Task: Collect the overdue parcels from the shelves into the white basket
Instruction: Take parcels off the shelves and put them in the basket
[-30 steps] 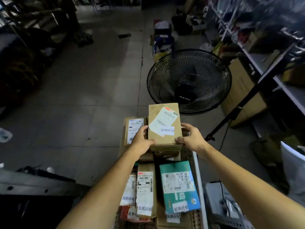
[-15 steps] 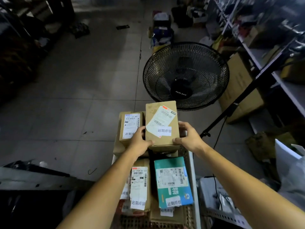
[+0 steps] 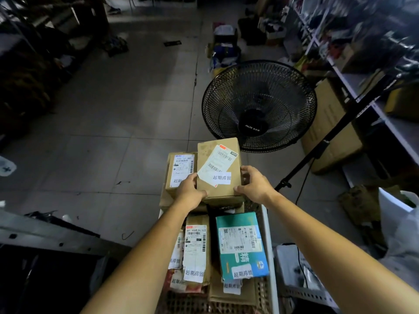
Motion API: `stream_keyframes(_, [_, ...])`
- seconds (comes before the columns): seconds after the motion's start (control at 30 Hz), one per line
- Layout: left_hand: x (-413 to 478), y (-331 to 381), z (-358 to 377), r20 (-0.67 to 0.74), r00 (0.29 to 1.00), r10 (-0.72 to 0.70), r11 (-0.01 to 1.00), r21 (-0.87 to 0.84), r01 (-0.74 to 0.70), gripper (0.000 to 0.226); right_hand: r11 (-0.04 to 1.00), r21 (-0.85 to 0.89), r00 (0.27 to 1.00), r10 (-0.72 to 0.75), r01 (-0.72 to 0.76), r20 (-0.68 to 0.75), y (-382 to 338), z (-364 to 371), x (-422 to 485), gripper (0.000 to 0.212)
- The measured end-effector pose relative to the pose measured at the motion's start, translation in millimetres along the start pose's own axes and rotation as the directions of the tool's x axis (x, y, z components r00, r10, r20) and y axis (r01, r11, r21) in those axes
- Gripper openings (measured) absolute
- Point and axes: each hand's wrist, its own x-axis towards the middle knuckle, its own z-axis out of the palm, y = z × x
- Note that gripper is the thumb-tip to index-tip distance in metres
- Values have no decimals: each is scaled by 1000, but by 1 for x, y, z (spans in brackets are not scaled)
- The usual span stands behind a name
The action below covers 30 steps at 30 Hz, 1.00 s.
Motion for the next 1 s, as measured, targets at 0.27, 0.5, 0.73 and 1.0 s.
stream_keyframes(0.27, [-8, 1, -7, -2, 999, 37, 993, 110, -36, 75, 996, -89, 1000, 11, -12, -6, -5, -1, -14, 63])
stream_keyframes(0.5, [-33, 20, -41, 127, 984, 126, 895, 413, -168, 60, 857, -512, 996, -21, 63, 88, -35, -21, -37, 50])
stream_keyframes(0.73, [-61, 36, -68, 94, 979, 182, 821, 533, -204, 47, 812, -577, 995, -52, 91, 83, -61, -21, -57, 61])
stream_keyframes(1.0, [-87, 29, -94, 53, 981, 185, 777, 604, -179, 54, 784, -607, 991, -100, 133, 88, -75, -17, -80, 60])
